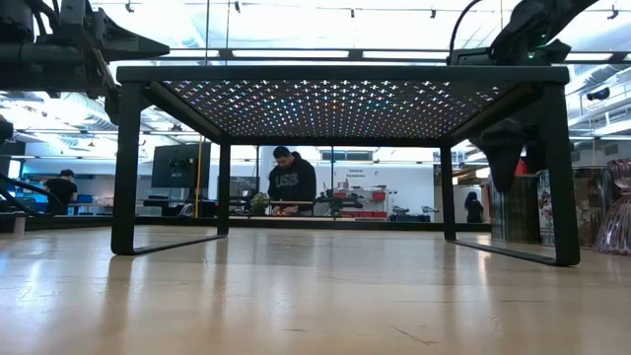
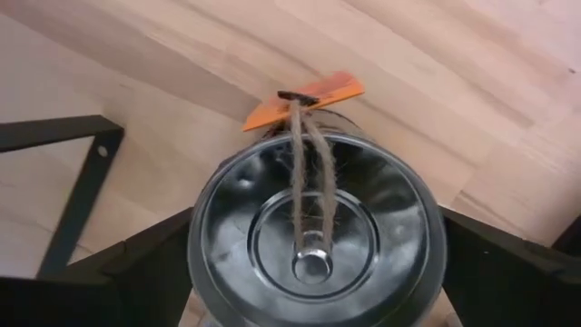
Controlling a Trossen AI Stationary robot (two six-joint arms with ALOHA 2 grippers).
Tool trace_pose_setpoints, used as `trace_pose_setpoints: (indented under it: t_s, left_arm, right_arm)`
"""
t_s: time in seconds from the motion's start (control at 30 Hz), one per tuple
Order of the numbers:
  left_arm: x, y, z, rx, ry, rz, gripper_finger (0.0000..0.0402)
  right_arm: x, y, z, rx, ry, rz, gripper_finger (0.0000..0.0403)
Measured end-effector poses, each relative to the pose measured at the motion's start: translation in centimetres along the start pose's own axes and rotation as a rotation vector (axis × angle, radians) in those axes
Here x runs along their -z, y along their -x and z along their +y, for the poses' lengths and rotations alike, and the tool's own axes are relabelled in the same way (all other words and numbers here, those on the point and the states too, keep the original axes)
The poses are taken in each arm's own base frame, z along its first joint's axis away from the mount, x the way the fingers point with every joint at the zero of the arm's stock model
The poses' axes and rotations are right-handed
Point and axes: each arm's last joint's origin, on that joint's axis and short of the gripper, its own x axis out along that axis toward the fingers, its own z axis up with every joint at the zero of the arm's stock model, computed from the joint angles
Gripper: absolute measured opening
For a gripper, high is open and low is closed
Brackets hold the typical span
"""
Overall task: Pick & Place candle stick holders
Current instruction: Put the orange scented candle on the shelf
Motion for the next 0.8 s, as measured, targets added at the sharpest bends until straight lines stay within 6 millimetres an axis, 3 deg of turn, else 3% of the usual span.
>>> trace_pose_setpoints:
  t_s: [0.23, 0.47, 0.67, 0.8]
  left_arm:
    - [0.0, 0.0, 0.0, 0.000, 0.000, 0.000, 0.0385]
    - [0.0, 0.0, 0.0, 0.001, 0.004, -0.003, 0.0385]
    - [-0.6, 0.0, -0.2, 0.018, 0.025, -0.055, 0.0385]
    - [-0.9, 0.0, -0.2, 0.026, 0.029, -0.083, 0.0385]
  right_arm:
    - [-0.4, -0.8, 0.3, 0.033, 0.022, 0.028, 0.0336]
    - [-0.5, -0.1, 0.3, 0.047, 0.028, 0.041, 0.0336]
    - [-1.8, 3.5, 0.9, 0.066, 0.070, -0.013, 0.0336]
    - [-2.6, 7.3, 1.5, 0.053, 0.098, -0.047, 0.0336]
